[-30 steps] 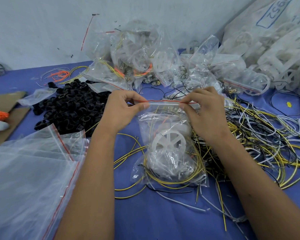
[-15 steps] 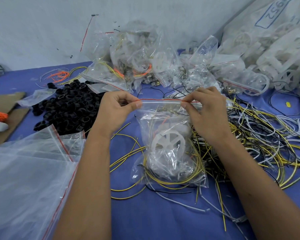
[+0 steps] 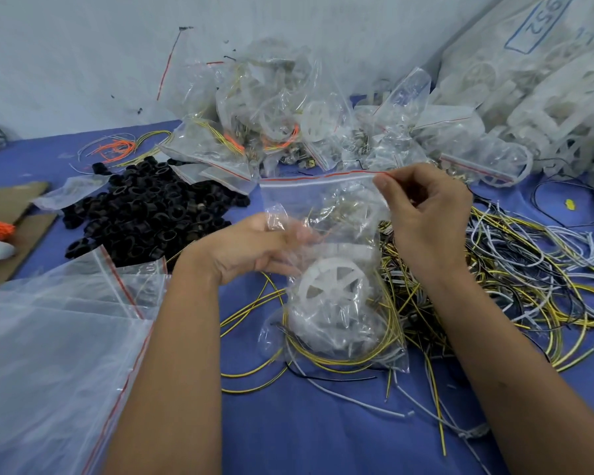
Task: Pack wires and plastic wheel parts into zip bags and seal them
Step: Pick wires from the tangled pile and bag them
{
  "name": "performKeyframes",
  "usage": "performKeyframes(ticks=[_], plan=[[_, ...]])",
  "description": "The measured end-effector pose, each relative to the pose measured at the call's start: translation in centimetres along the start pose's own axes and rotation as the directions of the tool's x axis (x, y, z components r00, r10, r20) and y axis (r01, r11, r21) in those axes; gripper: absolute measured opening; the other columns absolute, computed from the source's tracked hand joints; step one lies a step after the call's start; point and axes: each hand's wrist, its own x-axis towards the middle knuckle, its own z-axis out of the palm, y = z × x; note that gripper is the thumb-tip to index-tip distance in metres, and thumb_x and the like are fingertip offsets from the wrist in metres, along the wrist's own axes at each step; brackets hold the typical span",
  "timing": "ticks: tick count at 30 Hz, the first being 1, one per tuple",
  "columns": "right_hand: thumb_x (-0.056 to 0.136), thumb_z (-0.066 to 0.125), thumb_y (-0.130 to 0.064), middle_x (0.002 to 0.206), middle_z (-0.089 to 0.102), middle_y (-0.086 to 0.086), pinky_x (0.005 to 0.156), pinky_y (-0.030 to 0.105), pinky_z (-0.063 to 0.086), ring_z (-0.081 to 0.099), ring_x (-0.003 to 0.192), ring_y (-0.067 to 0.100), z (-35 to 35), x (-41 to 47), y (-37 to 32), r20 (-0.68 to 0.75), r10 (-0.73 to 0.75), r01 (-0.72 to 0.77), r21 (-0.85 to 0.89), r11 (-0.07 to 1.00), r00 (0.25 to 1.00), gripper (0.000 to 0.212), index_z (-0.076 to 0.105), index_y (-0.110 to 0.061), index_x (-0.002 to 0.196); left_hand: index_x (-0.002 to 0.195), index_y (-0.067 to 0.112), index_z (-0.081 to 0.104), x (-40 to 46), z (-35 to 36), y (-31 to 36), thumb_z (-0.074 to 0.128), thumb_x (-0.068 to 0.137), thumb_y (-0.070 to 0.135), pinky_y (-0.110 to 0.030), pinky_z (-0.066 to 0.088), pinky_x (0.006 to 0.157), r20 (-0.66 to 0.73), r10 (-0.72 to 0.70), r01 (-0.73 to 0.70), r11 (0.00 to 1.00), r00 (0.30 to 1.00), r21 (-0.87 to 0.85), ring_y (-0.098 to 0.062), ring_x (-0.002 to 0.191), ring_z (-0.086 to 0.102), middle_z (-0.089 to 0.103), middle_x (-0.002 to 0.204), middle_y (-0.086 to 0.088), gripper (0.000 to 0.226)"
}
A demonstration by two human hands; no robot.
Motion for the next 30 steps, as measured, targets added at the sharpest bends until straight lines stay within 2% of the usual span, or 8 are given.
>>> performKeyframes(ticks=[4, 10, 13, 15, 18, 21, 26, 30], plan=[[0.096, 0.069, -0.027, 0.079, 0.068, 0.006, 0.058, 0.036, 0.049, 0.060, 0.063, 0.029, 0.0, -0.1, -0.4, 0.053, 0.111, -0.116, 0.105, 0.988, 0.992, 0.014, 0.072, -0.013, 0.093, 0.086, 0.026, 0.082, 0.3, 0.6, 0.2, 0.085, 0.077, 0.027, -0.021, 0.053, 0.056, 0.001, -0.021, 0.020, 0.993, 1.000, 0.115, -0.011, 0.067, 0.067, 0.077, 0.082, 0.000, 0.010], [0.090, 0.050, -0.071, 0.065, 0.061, -0.011, 0.044, 0.027, 0.045, 0.055, 0.047, 0.010, 0.2, -0.8, -0.6, 0.452, 0.240, -0.297, 0.057, 0.953, 0.859, 0.052, 0.063, -0.026, 0.112, 0.079, 0.016, 0.079, 0.6, -0.2, -0.1, 0.072, 0.081, 0.024, -0.026, 0.052, 0.061, -0.193, 0.064, -0.064, 0.998, 0.979, 0.009, -0.013, 0.066, 0.067, 0.076, 0.078, 0.001, 0.011], [0.074, 0.053, -0.088, 0.076, 0.067, -0.026, 0.046, 0.025, 0.046, 0.057, 0.054, 0.004, 0.1, -0.8, -0.8, 0.567, 0.314, -0.389, 0.012, 0.921, 0.761, 0.077, 0.053, -0.032, 0.128, 0.081, 0.011, 0.078, 0.7, -0.4, 0.0, 0.066, 0.092, 0.012, -0.030, 0.050, 0.070, -0.259, 0.115, -0.126, 0.992, 0.959, -0.025, -0.020, 0.071, 0.066, 0.076, 0.080, -0.006, 0.016], [0.067, 0.061, -0.087, 0.082, 0.070, -0.030, 0.046, 0.013, 0.044, 0.063, 0.060, -0.005, -0.1, -0.8, -1.1, 0.662, 0.310, -0.416, 0.004, 0.909, 0.683, 0.073, 0.052, -0.043, 0.124, 0.074, 0.015, 0.079, 0.9, -0.3, 0.0, 0.063, 0.097, 0.009, -0.030, 0.052, 0.068, -0.293, 0.149, -0.174, 0.983, 0.944, -0.060, -0.019, 0.069, 0.066, 0.075, 0.077, -0.005, 0.029], [0.076, 0.078, -0.059, 0.091, 0.074, -0.025, 0.058, 0.009, 0.049, 0.069, 0.077, -0.006, 0.2, -1.2, -1.9, 0.769, 0.215, -0.407, 0.064, 0.911, 0.602, 0.050, 0.060, -0.042, 0.120, 0.072, 0.017, 0.077, 1.1, 0.1, 0.2, 0.063, 0.098, 0.011, -0.026, 0.055, 0.067, -0.407, 0.175, -0.239, 0.964, 0.897, -0.113, -0.012, 0.065, 0.067, 0.073, 0.075, -0.003, 0.030], [0.078, 0.083, -0.045, 0.096, 0.077, -0.006, 0.058, 0.016, 0.051, 0.070, 0.076, 0.006, 0.9, -1.0, -2.8, 0.737, 0.182, -0.455, 0.186, 0.871, 0.650, 0.043, 0.069, -0.027, 0.115, 0.087, 0.010, 0.076, 1.3, 0.4, 0.8, 0.066, 0.097, 0.025, -0.032, 0.057, 0.071, -0.475, 0.134, -0.251, 0.949, 0.870, -0.191, -0.020, 0.072, 0.071, 0.075, 0.086, -0.011, 0.020], [0.079, 0.082, -0.035, 0.072, 0.073, -0.002, 0.050, 0.021, 0.049, 0.065, 0.059, 0.009, 3.6, 2.4, -3.7, 0.591, 0.350, -0.618, 0.339, 0.710, 0.727, 0.023, 0.076, -0.013, 0.081, 0.134, 0.006, 0.062, 1.1, -1.0, 1.7, 0.038, 0.102, 0.063, -0.058, 0.041, 0.110, -0.524, 0.053, -0.342, 0.812, 0.850, -0.473, -0.040, 0.128, 0.060, 0.070, 0.127, -0.018, 0.069], [0.088, 0.077, -0.015, 0.076, 0.069, 0.001, 0.054, 0.021, 0.049, 0.060, 0.059, 0.010, 8.6, 9.1, -4.6, 0.523, 0.329, -0.585, 0.460, 0.668, 0.787, 0.011, 0.071, -0.007, 0.092, 0.140, 0.006, 0.051, 1.4, -1.0, 2.1, 0.032, 0.104, 0.063, -0.050, 0.053, 0.102, -0.543, 0.121, -0.468, 0.680, 0.831, -0.564, -0.040, 0.121, 0.066, 0.067, 0.132, -0.020, 0.069]])
